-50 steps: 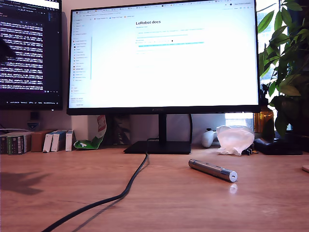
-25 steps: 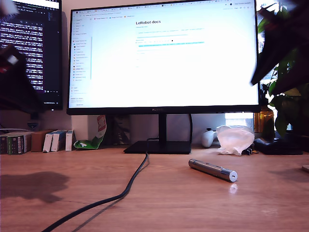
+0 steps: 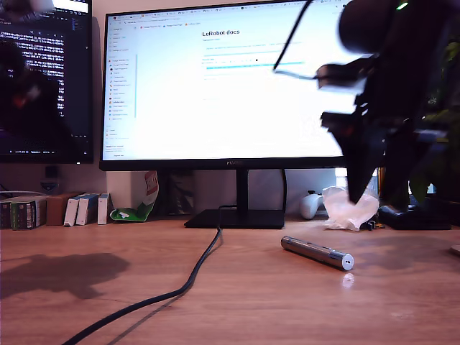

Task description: Pick the metallic laser pointer with your right arm, pass it to your left arm, then place it down to the left side of the table

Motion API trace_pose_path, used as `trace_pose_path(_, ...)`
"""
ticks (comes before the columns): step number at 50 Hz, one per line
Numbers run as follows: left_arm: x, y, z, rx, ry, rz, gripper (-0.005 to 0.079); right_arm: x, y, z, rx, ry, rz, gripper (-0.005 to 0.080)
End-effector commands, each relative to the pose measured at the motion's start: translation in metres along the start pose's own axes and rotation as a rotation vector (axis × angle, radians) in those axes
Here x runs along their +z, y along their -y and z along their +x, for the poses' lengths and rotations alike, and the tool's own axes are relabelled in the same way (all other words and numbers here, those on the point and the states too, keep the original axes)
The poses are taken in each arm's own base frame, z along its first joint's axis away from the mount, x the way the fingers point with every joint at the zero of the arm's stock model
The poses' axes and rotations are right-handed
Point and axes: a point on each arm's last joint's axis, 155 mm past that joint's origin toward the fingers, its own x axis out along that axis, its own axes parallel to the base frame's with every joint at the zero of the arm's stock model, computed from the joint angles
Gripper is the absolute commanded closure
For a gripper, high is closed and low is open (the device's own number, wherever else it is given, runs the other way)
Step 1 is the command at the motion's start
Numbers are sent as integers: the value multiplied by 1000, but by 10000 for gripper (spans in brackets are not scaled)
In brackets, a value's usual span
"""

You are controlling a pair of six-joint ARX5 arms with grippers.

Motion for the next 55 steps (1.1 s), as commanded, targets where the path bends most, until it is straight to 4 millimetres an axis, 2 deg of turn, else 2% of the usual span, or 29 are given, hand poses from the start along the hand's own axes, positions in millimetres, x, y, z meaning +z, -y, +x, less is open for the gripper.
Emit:
trace_pose_path(1,-5,-1,9,-8,-39,36,352,8,-7,1,4,9,-25,323)
trace_pose_path(12,-26,1,32,-65,-182,98,366,15,-18,10,15,-3,-56,323)
trace_pose_path(23,-17,4,43,-108,-234,207,366,12,-23,17,21,-24,-68,323)
trace_pose_path(38,1,3,40,-103,-268,286,366,2,-35,34,40,-77,-92,323)
trace_pose_path(55,-6,8,38,-118,-305,298,366,-1,-50,42,53,-94,-130,325)
